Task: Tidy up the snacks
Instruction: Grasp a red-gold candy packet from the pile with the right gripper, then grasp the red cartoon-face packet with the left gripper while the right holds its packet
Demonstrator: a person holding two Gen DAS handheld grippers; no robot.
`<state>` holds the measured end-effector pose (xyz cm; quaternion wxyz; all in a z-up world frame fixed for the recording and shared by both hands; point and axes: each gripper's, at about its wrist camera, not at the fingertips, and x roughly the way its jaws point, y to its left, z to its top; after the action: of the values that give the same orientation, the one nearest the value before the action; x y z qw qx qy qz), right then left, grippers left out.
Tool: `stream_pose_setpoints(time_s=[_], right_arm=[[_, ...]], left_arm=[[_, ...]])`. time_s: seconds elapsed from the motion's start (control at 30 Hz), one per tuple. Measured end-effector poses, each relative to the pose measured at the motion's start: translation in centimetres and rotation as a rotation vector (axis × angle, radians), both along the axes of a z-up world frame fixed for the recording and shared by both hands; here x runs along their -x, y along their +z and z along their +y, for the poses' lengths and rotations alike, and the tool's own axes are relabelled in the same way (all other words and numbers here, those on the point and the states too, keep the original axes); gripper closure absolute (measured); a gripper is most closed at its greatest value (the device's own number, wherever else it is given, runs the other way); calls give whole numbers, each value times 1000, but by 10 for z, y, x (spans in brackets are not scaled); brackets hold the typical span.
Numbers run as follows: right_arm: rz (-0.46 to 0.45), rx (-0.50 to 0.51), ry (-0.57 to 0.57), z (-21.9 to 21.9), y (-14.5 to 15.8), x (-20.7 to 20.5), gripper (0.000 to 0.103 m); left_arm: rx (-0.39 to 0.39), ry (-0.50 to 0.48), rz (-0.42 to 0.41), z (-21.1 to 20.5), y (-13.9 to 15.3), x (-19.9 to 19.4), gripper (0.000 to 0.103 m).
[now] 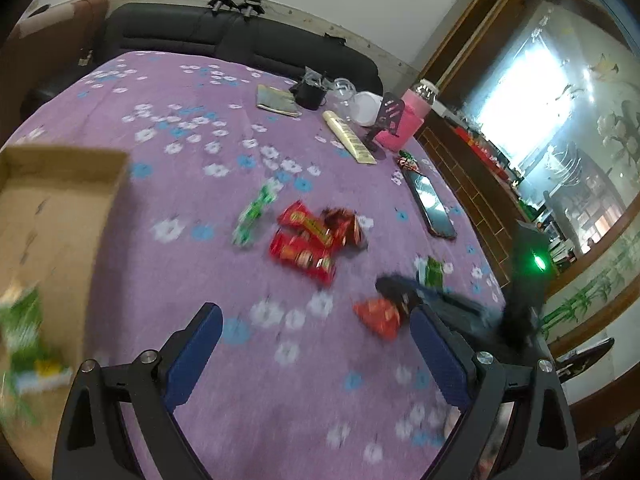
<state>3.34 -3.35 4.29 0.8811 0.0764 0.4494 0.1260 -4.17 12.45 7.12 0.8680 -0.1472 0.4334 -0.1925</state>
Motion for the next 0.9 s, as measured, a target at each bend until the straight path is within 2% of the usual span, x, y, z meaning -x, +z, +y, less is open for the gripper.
stream_pose_setpoints(time_s=[0.13, 0.2, 0.23, 0.3, 0.4, 0.43, 0.57, 0.67, 0.77, 0.8, 0.87, 0.9], right_arm=[[41, -4, -3, -3, -7, -4, 86], [52, -21, -4, -5, -9, -6, 86], [54, -28, -4, -6, -8, -6, 86], [60, -46, -19, -11, -8, -7, 86], [61, -76, -36, -18, -7, -8, 86], [59, -81, -40, -20, -6, -8, 86], [59, -92, -43, -21, -5, -7, 86], [60, -94, -38, -19, -5, -8, 81], [40, -104, -37, -19, -2, -6, 75], [25, -113, -34, -19, 0, -5, 72], [0, -121, -30, -19, 3, -3, 69], [-9, -123, -26, -19, 4, -2, 65]], left_arm=[[-60, -11, 68, -26, -16, -54, 10], [-110, -27, 104, -41, -29, -77, 22], [-144, -43, 115, -48, -34, -83, 24], [-255, -75, 112, -64, -44, -94, 44], [-426, -128, 100, -81, -54, -92, 52], [-452, -147, 104, -82, -54, -87, 57], [-526, -226, 120, -74, -52, -54, 58], [-486, -253, 109, -53, -41, -24, 58], [-379, -228, 81, -31, -24, -2, 56], [-316, -213, 70, -20, -18, 7, 47], [-244, -182, 46, -9, -11, 18, 31], [-222, -167, 32, -5, -10, 24, 29]])
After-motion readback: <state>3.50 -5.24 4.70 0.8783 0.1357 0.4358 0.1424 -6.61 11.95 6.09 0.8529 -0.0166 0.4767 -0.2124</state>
